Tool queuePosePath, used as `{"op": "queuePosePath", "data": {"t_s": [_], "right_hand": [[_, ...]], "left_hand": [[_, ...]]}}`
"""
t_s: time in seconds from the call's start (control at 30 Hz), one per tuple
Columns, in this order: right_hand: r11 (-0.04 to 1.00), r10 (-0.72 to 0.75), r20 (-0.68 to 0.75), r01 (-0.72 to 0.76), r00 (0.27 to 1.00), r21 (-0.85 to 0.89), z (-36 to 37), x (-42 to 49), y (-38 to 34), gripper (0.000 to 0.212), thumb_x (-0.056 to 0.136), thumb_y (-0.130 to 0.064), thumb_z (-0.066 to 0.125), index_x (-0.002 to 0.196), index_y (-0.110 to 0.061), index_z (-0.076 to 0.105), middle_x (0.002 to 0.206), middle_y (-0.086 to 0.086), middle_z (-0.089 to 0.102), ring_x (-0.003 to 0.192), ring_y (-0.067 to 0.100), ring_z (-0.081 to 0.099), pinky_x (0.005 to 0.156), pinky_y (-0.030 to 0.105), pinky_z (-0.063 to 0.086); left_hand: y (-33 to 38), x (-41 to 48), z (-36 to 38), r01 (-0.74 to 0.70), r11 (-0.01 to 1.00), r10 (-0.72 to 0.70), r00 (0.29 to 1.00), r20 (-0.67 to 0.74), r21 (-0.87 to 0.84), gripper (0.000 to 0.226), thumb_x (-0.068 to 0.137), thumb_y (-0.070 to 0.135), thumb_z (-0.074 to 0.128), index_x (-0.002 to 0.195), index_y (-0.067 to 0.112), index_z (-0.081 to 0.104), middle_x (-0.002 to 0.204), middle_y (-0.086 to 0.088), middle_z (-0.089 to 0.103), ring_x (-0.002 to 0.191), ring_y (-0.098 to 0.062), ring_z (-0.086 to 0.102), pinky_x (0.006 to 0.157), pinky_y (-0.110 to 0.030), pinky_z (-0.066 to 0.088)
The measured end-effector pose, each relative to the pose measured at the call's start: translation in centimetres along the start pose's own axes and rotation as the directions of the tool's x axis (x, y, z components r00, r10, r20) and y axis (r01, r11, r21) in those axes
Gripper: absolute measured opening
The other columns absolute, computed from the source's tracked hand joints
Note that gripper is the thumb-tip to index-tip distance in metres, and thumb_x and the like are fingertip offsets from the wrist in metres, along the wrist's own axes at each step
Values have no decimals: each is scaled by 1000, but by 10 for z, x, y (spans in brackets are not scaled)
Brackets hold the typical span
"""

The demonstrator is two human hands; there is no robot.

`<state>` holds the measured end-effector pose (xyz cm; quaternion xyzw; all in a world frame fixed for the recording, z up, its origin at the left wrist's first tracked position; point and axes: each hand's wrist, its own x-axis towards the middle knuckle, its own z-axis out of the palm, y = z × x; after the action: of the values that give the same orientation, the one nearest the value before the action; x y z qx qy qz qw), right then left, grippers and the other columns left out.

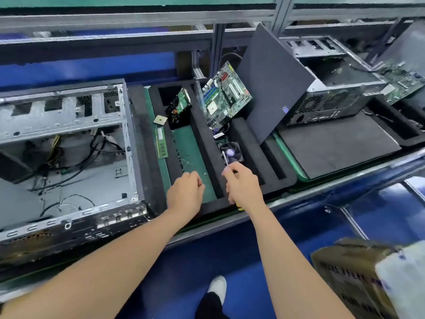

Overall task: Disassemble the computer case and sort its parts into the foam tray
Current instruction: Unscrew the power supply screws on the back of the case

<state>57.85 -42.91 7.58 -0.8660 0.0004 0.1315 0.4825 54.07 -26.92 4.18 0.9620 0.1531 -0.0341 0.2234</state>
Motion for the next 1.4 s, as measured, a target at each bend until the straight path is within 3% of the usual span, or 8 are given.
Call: {"op": "queuePosePath", "data": {"t_s": [0.3, 0.47, 0.6, 0.83, 1.03, 1.17, 1.3, 1.4], "right_hand": [[994, 4, 46, -9, 999, 112, 7, -1, -18, 20, 102, -31, 50, 98, -25, 68, 60, -1, 61, 44, 17, 49, 41, 28, 44], [914, -7, 71, -22, 997, 405, 22, -18, -68, 30, 101, -15, 41, 103, -19, 71, 70, 5, 59, 46, 22, 41, 43, 26, 32], [820, -85, 119, 2, 989, 573, 38, -45, -119, 33, 103, -10, 39, 113, -12, 70, 73, 9, 55, 45, 20, 39, 45, 27, 31], [781, -212, 228, 25, 950, 624, 109, -117, -187, 29, 111, -12, 41, 122, -8, 67, 66, 10, 59, 49, 24, 61, 43, 29, 50], [840, -227, 404, -32, 886, 541, 186, -172, -210, 26, 111, -18, 43, 119, -4, 63, 67, 15, 62, 49, 30, 65, 42, 28, 48], [895, -229, 523, -33, 821, 444, 232, -203, -218, 23, 107, -20, 49, 116, -4, 63, 70, 20, 66, 49, 31, 63, 45, 30, 51], [939, -204, 631, -31, 748, 342, 269, -227, -220, 21, 106, -20, 43, 119, -11, 58, 74, 19, 73, 51, 32, 66, 48, 29, 52], [967, -161, 684, -25, 711, 254, 290, -240, -220, 25, 105, -18, 35, 120, -17, 55, 78, 19, 75, 53, 31, 69, 48, 29, 53]], "left_hand": [[1, -13, -20, 11, 980, -17, 999, -28, -198, 30, 106, 34, 49, 132, 22, 55, 129, 6, 60, 113, -16, 59, 86, -43, 55], [13, -28, -80, -193, 901, 120, 971, -205, -388, 24, 106, 21, 42, 125, 24, 56, 121, 7, 62, 106, -12, 59, 87, -35, 51], [-3, -45, -138, -270, 860, 116, 930, -348, -433, 28, 100, 11, 43, 121, 22, 60, 118, 6, 65, 106, -9, 57, 88, -26, 44], [-104, -92, -213, -293, 885, 100, 878, -467, -361, 29, 97, 7, 45, 114, 21, 64, 108, 10, 66, 100, -9, 60, 85, -25, 46], [-232, -124, -260, -148, 978, 70, 894, -442, -146, 31, 96, 5, 48, 116, 17, 69, 118, -2, 70, 113, -21, 61, 101, -39, 47], [-307, -136, -284, -26, 998, 9, 962, -272, -57, 31, 100, 21, 54, 131, 23, 60, 135, -2, 61, 125, -26, 56, 109, -46, 38], [-353, -149, -286, -104, 994, 99, 987, -130, -37, 38, 104, 28, 52, 142, 26, 51, 144, 1, 57, 127, -26, 55, 109, -45, 41], [-367, -149, -279, -159, 987, 157, 983, -91, -20, 43, 106, 29, 46, 148, 28, 44, 164, 4, 31, 145, -22, 37, 116, -48, 31]]}}
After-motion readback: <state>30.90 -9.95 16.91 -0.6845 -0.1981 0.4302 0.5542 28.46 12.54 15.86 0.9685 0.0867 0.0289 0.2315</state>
